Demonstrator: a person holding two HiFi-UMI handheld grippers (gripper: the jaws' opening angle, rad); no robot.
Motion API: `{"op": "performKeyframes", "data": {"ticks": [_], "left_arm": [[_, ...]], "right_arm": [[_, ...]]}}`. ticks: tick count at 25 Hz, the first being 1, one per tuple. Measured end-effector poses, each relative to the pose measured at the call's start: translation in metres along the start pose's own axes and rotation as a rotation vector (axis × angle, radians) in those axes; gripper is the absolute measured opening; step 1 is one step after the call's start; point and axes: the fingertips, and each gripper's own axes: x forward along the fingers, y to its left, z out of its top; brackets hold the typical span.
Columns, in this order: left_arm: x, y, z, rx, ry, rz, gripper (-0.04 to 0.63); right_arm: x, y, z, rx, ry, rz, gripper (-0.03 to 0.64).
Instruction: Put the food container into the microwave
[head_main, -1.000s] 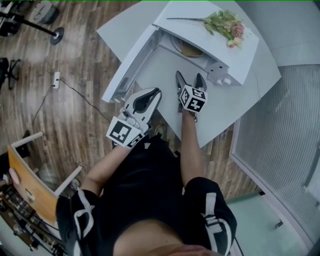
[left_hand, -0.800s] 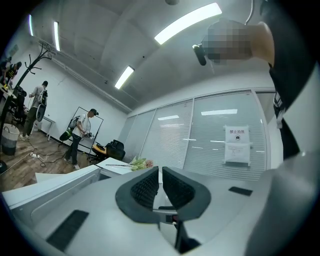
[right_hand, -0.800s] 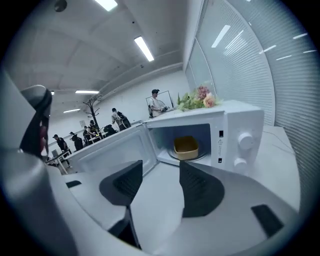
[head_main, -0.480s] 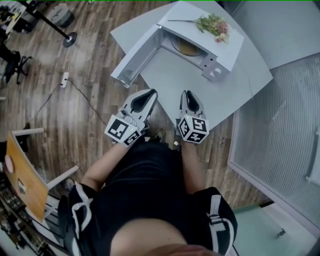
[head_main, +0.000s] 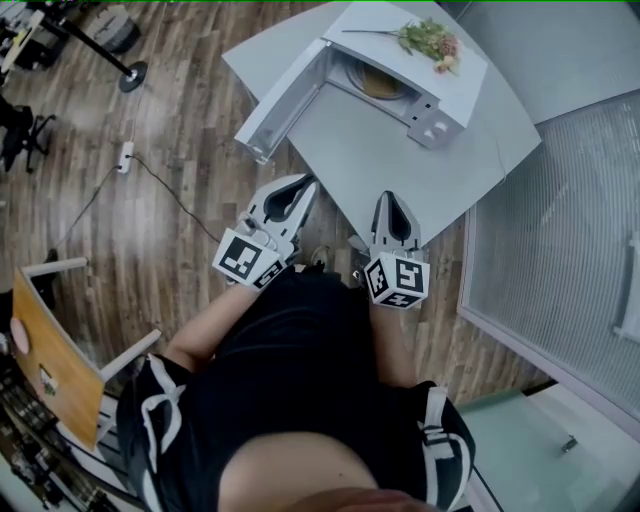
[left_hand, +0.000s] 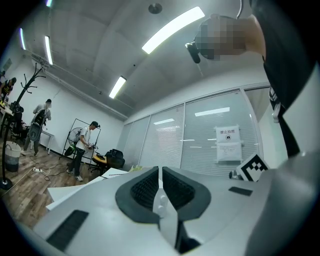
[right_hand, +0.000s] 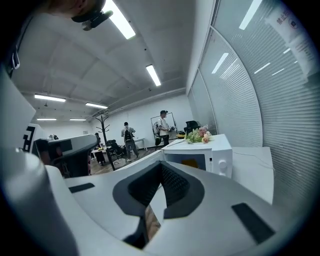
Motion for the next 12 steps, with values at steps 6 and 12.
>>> {"op": "performKeyframes", "data": {"ticks": [6, 12], "left_arm": [[-0.013, 0.011, 0.001, -0.004, -0.001, -0.033, 0.043], [-0.022, 0.015, 0.001, -0.018, 0.004, -0.054, 0.043]], "right_arm": [[-0.009, 0.025, -0.005, -0.009, 0.003, -0.017, 0.025], [-0.011, 0.041, -0.005, -0.011, -0.006, -0.025, 0.025]]}}
